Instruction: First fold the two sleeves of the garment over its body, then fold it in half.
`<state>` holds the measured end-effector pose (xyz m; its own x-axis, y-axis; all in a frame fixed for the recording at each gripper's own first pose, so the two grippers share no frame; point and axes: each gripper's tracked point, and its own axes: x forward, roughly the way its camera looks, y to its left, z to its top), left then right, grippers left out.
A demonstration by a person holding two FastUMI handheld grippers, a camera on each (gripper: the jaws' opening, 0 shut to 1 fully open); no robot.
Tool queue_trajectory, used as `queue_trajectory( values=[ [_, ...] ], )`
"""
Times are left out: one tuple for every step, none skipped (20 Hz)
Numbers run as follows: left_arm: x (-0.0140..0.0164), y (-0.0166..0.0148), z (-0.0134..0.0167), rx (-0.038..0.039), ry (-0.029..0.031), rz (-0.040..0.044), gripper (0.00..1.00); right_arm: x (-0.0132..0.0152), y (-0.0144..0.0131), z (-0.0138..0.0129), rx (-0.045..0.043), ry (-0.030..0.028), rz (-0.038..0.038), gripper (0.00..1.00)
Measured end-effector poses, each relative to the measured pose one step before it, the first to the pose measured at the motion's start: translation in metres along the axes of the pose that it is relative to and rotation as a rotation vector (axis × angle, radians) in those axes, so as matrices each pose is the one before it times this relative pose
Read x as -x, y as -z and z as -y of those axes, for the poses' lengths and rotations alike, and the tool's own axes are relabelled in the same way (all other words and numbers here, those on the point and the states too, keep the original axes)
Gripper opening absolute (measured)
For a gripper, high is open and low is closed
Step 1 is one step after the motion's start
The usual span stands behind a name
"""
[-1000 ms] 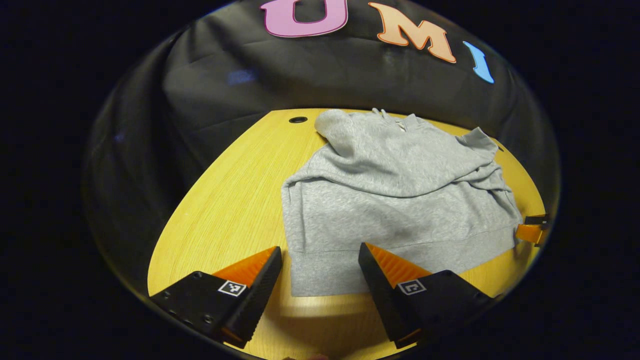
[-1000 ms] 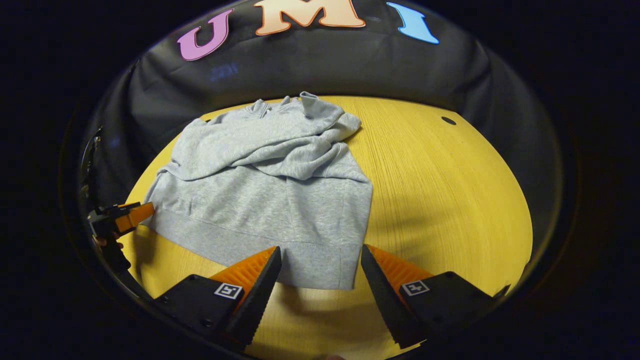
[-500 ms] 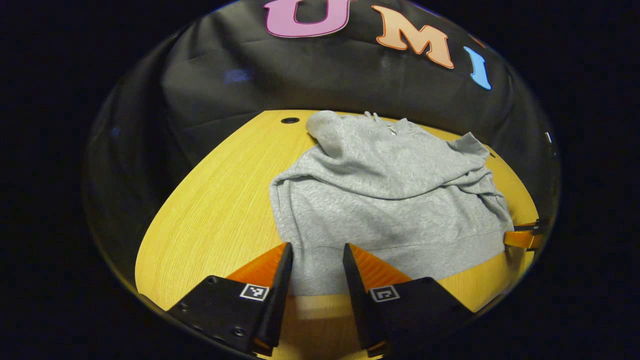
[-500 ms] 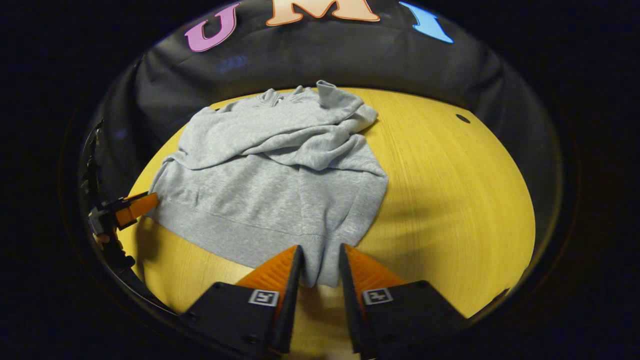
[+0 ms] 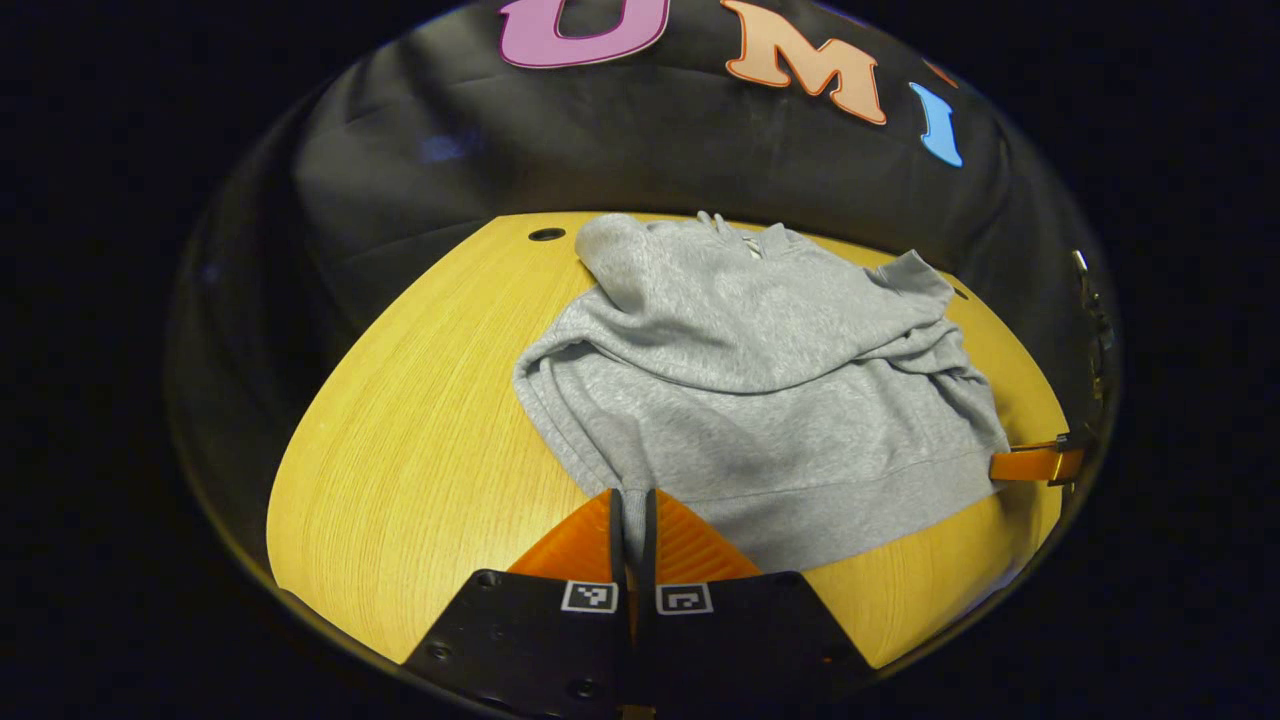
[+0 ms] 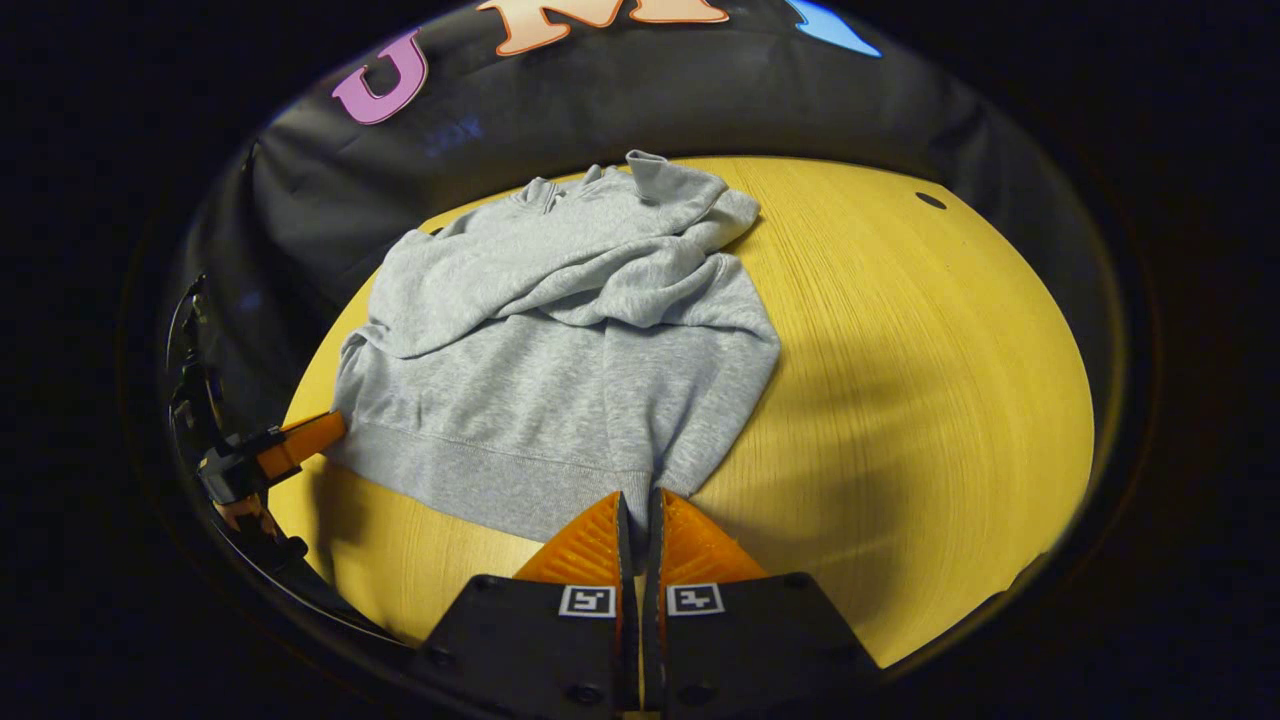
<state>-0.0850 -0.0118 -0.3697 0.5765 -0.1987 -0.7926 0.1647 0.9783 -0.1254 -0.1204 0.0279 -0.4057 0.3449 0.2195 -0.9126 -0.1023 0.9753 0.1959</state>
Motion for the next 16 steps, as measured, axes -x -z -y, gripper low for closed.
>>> queue_trajectory(
  values=[
    [0.00036,0.00074,-0.00070,0.01443,0.00337,-0.00640,0.00,-0.00048,-0.00078,-0.00077,0.00058,-0.00609,-0.00742,0.05],
    [0.00086,0.00041,0.00038,0.01502,0.00040,-0.00831,0.00,-0.00092,-0.00106,-0.00054,-0.00389,-0.00580,-0.00174,0.05],
    [0.00108,0.00029,0.00040,0.00898,-0.00054,-0.00953,0.00,0.00001,0.00011,0.00009,-0.00728,-0.00412,-0.00712,0.04],
    [0.00083,0.00029,0.00124,0.00504,0.00053,-0.01096,0.00,0.00124,-0.00259,0.00081,-0.00991,-0.00486,-0.00051,0.04],
    [0.00105,0.00148,0.00148,0.00105,0.00142,-0.01187,0.00,0.00059,-0.00269,0.00083,-0.01127,-0.00595,0.00409,0.04],
    [0.00089,0.00023,0.00207,0.00343,0.00333,-0.01468,0.00,0.00158,-0.00598,0.00073,-0.01012,-0.00432,0.01230,0.05],
    [0.00257,-0.00115,0.00226,0.00802,0.00540,-0.01182,0.00,0.00515,-0.00576,-0.00021,-0.01143,-0.01079,0.01362,0.04],
    [0.00327,-0.00441,0.00113,0.01152,0.00329,-0.00116,0.00,0.00530,-0.00574,-0.00084,-0.00876,-0.00879,0.01428,0.04],
    [0.00364,-0.00387,0.00172,0.01315,0.00875,0.00442,0.00,0.00469,-0.00658,-0.00116,-0.00928,-0.01084,0.01599,0.04],
    [0.00451,-0.00576,0.00222,0.01136,0.00683,0.01191,0.00,0.00503,-0.00780,-0.00242,-0.01100,-0.01586,0.01412,0.04],
    [0.00643,-0.00515,0.00336,0.00876,0.01456,0.00413,0.00,0.00352,-0.00811,-0.00237,-0.01164,-0.01163,0.02068,0.04],
    [0.00559,-0.00679,0.00283,0.00716,0.00967,0.00899,0.00,0.00465,-0.00818,-0.00575,-0.01232,-0.01792,0.01210,0.04],
    [0.00476,-0.00757,0.00245,0.00516,0.01094,0.00589,0.00,0.00550,-0.00890,-0.00360,-0.01093,-0.01290,0.01772,0.03],
    [0.00493,-0.00883,0.00234,0.00165,0.00734,0.00993,0.00,0.00294,-0.00972,-0.00488,-0.00744,-0.01238,0.01277,0.04],
    [0.00140,-0.00968,0.00252,0.00145,0.00610,0.00687,0.00,0.00206,-0.01023,-0.00437,-0.00689,-0.01040,0.01377,0.04],
    [0.00125,-0.00916,0.00189,0.00326,0.00605,0.01073,0.00,0.00061,-0.01085,-0.00427,-0.00615,-0.01108,0.01265,0.04]
  ],
)
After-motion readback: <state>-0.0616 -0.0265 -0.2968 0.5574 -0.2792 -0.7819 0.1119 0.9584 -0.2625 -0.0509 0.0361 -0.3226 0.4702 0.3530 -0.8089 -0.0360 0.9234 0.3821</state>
